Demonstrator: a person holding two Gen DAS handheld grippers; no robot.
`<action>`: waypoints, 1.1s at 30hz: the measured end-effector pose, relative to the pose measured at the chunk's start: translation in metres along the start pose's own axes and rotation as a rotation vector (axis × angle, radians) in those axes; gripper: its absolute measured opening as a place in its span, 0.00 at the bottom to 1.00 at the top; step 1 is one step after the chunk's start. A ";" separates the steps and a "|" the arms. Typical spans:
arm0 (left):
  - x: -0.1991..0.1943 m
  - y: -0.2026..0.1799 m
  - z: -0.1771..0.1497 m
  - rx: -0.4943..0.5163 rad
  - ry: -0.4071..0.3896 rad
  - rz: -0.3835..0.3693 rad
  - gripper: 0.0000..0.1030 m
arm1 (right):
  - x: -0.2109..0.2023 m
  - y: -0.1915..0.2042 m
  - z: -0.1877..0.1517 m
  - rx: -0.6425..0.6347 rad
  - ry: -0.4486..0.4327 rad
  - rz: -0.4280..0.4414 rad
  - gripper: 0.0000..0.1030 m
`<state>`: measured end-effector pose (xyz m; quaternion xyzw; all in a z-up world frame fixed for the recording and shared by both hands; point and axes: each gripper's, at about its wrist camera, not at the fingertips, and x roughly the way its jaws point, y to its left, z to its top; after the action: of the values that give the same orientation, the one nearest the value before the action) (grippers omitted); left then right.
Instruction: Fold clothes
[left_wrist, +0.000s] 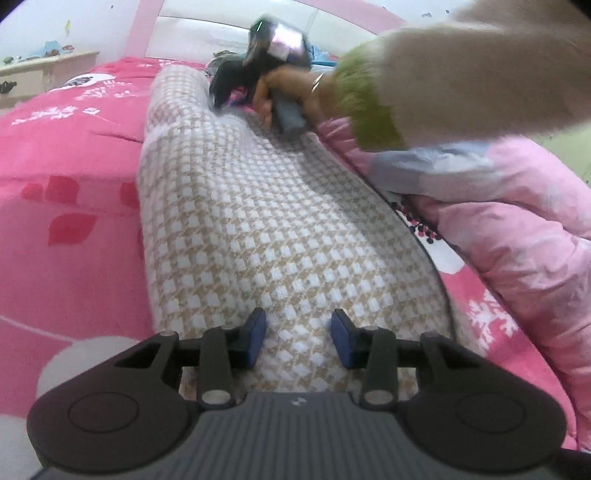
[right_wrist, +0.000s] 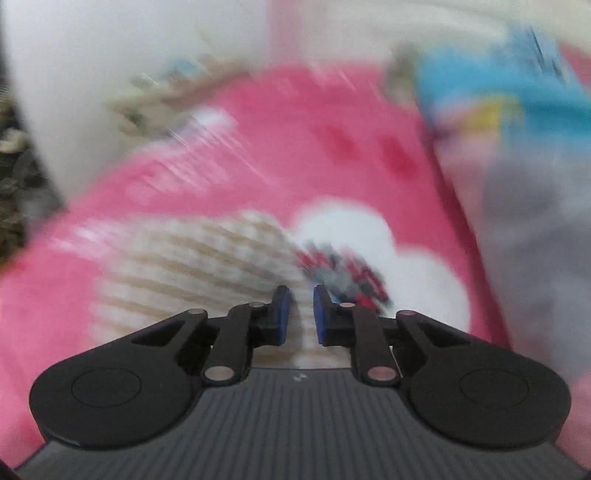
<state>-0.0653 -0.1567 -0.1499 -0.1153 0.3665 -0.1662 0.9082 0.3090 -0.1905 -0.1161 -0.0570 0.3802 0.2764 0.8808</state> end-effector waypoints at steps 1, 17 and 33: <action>0.000 0.001 -0.001 -0.009 -0.002 -0.005 0.39 | 0.019 -0.006 -0.003 0.022 0.042 -0.027 0.14; 0.007 0.005 -0.004 -0.078 -0.026 -0.040 0.44 | -0.037 0.077 0.056 -0.173 -0.017 0.077 0.23; 0.012 0.002 -0.005 -0.070 -0.043 -0.044 0.50 | 0.027 0.135 0.080 -0.263 0.166 -0.023 0.62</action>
<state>-0.0600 -0.1597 -0.1613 -0.1588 0.3498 -0.1707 0.9074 0.3040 -0.0403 -0.0641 -0.1990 0.4114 0.3080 0.8344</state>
